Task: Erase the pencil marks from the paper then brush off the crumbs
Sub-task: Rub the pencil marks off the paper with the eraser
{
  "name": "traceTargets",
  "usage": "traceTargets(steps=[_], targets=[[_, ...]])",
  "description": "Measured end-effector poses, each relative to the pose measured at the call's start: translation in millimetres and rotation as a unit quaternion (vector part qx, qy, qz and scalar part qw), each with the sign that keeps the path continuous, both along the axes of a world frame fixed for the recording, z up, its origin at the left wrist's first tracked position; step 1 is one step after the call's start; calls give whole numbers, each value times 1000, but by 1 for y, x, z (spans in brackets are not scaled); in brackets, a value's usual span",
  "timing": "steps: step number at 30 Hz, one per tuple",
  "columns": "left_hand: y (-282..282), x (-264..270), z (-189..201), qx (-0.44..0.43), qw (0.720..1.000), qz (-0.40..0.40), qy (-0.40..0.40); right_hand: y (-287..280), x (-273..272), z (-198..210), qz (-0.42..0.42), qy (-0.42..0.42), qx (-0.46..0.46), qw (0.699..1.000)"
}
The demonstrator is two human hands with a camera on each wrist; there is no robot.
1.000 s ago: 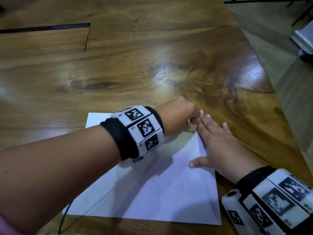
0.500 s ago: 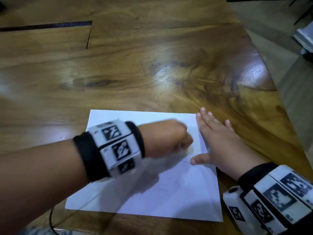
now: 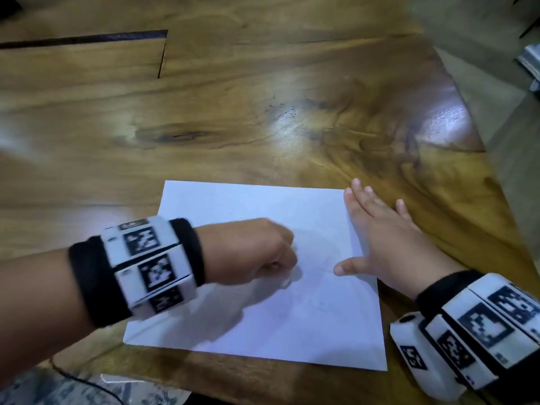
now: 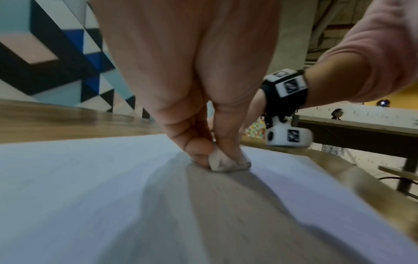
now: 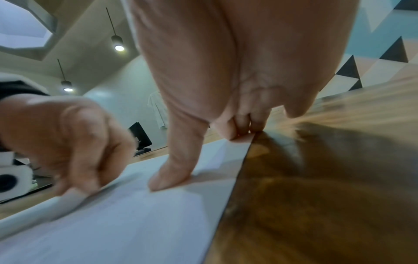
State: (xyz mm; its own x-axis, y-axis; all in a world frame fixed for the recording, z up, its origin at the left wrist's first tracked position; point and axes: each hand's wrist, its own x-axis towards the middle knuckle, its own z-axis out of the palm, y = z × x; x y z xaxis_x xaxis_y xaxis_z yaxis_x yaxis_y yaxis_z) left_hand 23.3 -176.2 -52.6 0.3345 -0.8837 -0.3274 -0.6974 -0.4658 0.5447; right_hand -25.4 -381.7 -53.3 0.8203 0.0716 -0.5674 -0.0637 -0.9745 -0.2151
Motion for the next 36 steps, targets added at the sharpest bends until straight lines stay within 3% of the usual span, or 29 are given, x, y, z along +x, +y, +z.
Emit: traceTargets(steps=[3, 8, 11, 15, 20, 22, 26, 29, 32, 36], targets=[[8, -2, -1, 22, 1000, -6, 21, 0, 0, -1, 1, -4, -2, 1000], [-28, 19, 1, -17, 997, 55, -52, 1, -1, -1, 4, -5, -10, 1000], [-2, 2, -6, -42, 997, 37, -46, 0, -1, -1, -1, -4, -3, 1000], [33, -17, -5, 1, 999, 41, 19, 0, -2, -2, -1, -6, -1, 1000], [-19, 18, 7, -43, 994, 78, -68, 1, -1, 0, -5, -4, -6, 1000], [-31, 23, 4, -16, 994, 84, -74, 1, -1, -1, -3, -4, -9, 1000], [9, -6, -3, -46, 997, 57, -36, -1, 0, -4, -3, -2, -9, 1000], [36, -20, -4, -8, 999, 42, 5, -1, -1, -4, 0, -8, -5, 1000], [17, -7, -2, -27, 999, 40, -22, 0, -1, -4, 3, -10, -13, 1000], [-13, 11, -2, -43, 992, 100, -69, 1, -1, -3, 9, -12, -25, 1000]])
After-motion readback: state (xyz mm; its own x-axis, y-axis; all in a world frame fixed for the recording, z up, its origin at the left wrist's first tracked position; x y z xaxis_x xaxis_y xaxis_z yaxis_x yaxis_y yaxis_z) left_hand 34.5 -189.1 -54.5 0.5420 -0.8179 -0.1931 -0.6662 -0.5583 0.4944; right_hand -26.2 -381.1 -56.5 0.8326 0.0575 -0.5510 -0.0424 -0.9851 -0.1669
